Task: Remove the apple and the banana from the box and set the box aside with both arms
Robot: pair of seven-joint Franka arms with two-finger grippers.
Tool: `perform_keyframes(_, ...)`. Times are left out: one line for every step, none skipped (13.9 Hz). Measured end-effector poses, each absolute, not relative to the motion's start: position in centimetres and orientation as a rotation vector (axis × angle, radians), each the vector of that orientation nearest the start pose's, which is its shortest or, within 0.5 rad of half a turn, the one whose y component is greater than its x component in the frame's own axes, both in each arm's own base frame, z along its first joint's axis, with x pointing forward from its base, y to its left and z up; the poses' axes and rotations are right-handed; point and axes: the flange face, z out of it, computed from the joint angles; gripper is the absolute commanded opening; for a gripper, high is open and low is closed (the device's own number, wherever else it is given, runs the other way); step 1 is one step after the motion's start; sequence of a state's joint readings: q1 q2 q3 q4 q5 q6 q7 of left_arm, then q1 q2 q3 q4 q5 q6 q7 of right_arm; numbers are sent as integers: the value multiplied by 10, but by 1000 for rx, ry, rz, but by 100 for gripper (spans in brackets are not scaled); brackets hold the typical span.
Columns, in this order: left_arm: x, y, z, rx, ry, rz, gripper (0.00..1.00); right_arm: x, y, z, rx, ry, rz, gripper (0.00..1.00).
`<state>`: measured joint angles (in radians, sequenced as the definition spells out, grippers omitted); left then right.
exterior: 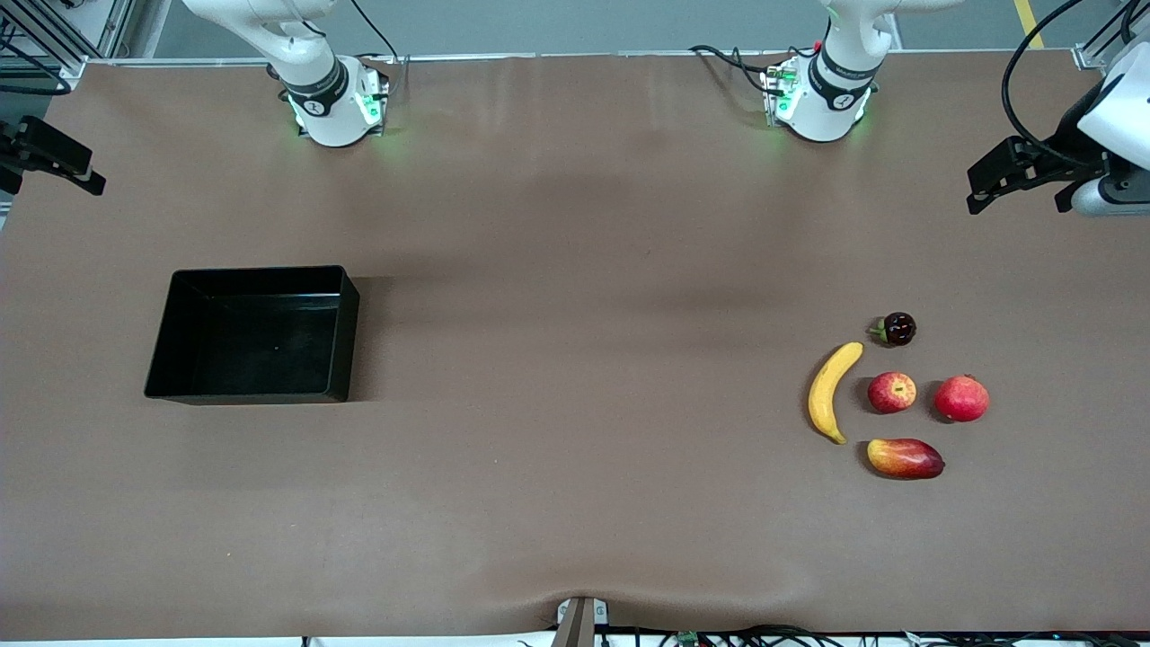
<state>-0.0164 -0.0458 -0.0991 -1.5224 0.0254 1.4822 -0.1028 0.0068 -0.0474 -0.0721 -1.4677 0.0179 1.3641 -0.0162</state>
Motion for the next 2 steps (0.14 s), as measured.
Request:
perform_keyframes(528,-60,665,-3113,16,-15,100,516,-33,679,-3116,68,92,100)
perform_keyframes(528,-60,665,-3113,16,-15,100,517,-32,678,-3116,65,96,100)
